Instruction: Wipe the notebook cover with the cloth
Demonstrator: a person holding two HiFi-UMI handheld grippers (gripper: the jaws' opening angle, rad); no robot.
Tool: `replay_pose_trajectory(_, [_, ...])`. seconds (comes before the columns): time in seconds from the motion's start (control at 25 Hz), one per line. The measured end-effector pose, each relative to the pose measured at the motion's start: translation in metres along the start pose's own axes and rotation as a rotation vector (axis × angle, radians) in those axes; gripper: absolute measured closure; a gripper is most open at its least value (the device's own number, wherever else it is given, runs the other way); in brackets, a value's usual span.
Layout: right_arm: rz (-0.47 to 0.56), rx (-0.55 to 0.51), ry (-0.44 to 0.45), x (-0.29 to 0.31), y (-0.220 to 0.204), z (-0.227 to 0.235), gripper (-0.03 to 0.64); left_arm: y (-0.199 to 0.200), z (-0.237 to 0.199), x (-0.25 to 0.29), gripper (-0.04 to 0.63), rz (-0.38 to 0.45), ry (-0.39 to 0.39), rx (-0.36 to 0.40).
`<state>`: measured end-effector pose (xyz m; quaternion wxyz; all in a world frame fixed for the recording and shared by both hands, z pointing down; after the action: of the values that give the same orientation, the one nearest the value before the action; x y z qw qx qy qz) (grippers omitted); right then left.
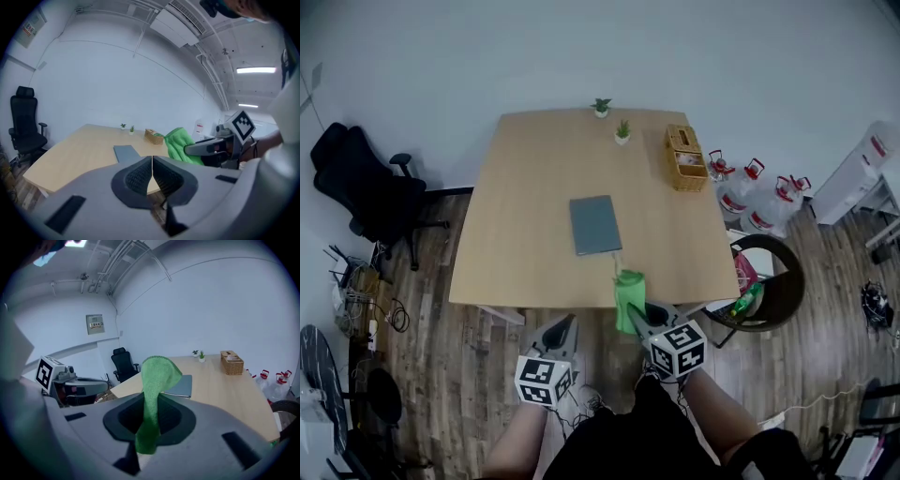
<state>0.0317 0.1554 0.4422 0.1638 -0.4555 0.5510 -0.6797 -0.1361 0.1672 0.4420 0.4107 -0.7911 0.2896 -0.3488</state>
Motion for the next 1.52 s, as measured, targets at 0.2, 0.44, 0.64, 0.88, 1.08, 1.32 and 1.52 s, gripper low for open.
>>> replay_pose_trajectory(0.2, [0.016, 0.002, -0.044, -0.040, -0.007, 0.003, 0.560, -0.006, 0.032, -0.004, 0.586, -0.007, -0.026, 0.019])
replay_pose_trajectory(0.44, [0.043, -0.023, -0.006, -0.069, -0.011, 0.017, 0.560, -0.010, 0.067, -0.001, 0.586, 0.024, 0.018, 0.024])
replay_pose_trajectory(0.64, [0.075, -0.041, 0.060, -0.089, -0.017, 0.031, 0.560, -0.020, 0.100, 0.007, 0.586, 0.043, 0.078, -0.005])
replay_pose_trajectory(0.88, [0.099, -0.050, 0.130, -0.107, -0.029, 0.048, 0.560, -0.036, 0.135, 0.009, 0.586, 0.054, 0.133, -0.005])
replay_pose_trajectory(1.08, [0.106, -0.067, 0.173, -0.115, -0.035, 0.057, 0.561, -0.045, 0.150, 0.008, 0.586, 0.073, 0.174, -0.019])
replay_pose_trajectory(1.32, [0.106, -0.083, 0.205, -0.122, -0.044, 0.060, 0.561, -0.055, 0.165, 0.008, 0.586, 0.083, 0.200, -0.025])
replay_pose_trajectory(1.52, [0.100, -0.085, 0.220, -0.123, -0.048, 0.057, 0.561, -0.056, 0.168, 0.005, 0.586, 0.089, 0.211, -0.026])
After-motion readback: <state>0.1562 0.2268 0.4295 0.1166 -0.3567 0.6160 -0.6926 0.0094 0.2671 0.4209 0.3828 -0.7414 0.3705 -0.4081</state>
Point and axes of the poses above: the fingertips, and each gripper's own axes: x forward along the fingers, z to its right, y out of its top, the point moved 4 cm from there along -x, backward along the fingers, and after that the axes turned 14 degrees about -x, right-handed, at the moved point
